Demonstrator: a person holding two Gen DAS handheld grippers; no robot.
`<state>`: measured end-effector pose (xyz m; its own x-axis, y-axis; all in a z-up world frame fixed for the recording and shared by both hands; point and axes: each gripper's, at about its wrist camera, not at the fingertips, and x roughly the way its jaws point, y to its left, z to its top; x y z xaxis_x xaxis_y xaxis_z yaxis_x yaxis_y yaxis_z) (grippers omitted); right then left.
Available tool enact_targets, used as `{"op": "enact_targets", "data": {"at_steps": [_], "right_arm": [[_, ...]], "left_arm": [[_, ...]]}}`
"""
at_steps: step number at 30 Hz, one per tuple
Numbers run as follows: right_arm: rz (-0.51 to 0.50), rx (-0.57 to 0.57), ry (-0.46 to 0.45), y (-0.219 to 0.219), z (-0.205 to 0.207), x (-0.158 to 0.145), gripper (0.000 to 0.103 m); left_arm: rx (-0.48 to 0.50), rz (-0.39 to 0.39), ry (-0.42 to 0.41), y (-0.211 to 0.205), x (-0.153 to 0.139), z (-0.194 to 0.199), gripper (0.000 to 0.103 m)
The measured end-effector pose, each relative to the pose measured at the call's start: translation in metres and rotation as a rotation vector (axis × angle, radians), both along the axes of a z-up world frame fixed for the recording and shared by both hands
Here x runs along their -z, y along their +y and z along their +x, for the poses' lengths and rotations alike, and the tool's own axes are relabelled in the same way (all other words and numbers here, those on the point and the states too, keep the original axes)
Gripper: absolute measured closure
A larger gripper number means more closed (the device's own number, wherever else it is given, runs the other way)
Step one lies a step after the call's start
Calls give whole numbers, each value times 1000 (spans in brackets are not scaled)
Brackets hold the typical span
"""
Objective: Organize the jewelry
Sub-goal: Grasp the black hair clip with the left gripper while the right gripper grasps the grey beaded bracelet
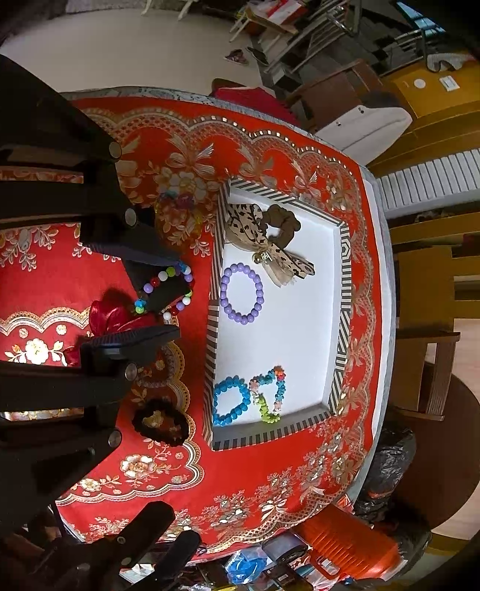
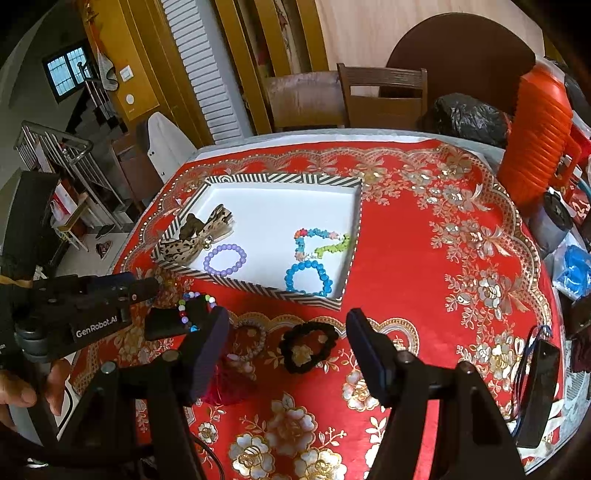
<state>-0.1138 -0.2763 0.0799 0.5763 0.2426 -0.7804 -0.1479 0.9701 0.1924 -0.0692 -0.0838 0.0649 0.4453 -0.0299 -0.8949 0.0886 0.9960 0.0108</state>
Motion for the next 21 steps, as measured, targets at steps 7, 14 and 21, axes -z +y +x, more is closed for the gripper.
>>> {"op": "enact_targets", "data": {"at_steps": [7,14,21], "right_arm": [[-1,-5,6,2,3,3,34],[-3,-2,24,2,5,8,34],[-19,5,44,-7,8,18,34]], "left_arm": [[-1,-2,10,3,4,1,90],[-3,-9,28,7,8,3,90],[-37,-65,67,30,14,10,90]]}}
